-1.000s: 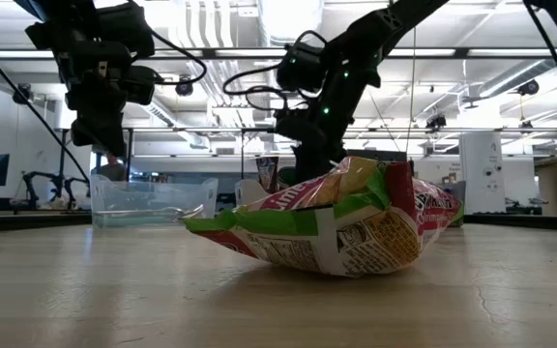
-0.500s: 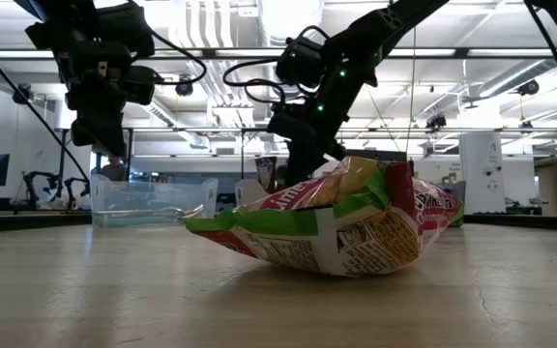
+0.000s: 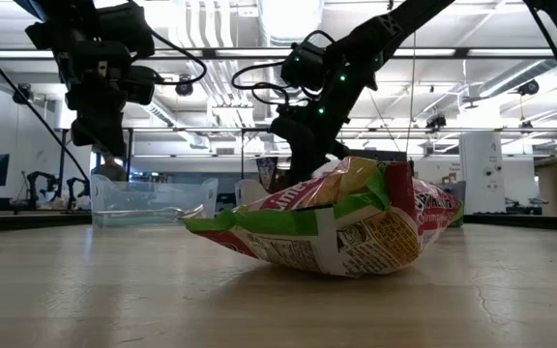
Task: Pick & Place Food Item
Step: Adjust the green seasoning bottle into the white bin, then put the black seasoning can into the white bin
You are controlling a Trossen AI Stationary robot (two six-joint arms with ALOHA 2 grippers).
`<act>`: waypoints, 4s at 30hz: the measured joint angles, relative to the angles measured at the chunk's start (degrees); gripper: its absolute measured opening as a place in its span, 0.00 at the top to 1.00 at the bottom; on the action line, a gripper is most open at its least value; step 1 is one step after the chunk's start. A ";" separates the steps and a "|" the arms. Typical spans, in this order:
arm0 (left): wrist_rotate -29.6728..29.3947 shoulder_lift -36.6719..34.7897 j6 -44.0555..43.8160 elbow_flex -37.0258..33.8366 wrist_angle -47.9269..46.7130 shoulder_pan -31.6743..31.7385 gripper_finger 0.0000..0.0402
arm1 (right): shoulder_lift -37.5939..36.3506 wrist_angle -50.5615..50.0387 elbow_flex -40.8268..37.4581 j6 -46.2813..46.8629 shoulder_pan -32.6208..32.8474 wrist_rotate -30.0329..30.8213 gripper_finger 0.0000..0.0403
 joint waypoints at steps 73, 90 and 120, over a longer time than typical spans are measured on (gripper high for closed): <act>8.66 9.70 -26.36 2.20 28.29 -0.33 0.91 | -7.87 -18.68 -0.25 41.77 12.71 -9.62 0.33; 11.71 28.07 -26.71 18.28 20.62 -0.48 0.91 | -8.02 -18.34 -6.38 38.34 12.69 -9.11 0.33; -4.06 27.27 -12.30 18.75 1.32 0.42 0.91 | -8.01 -8.03 0.31 41.82 12.70 -3.08 0.33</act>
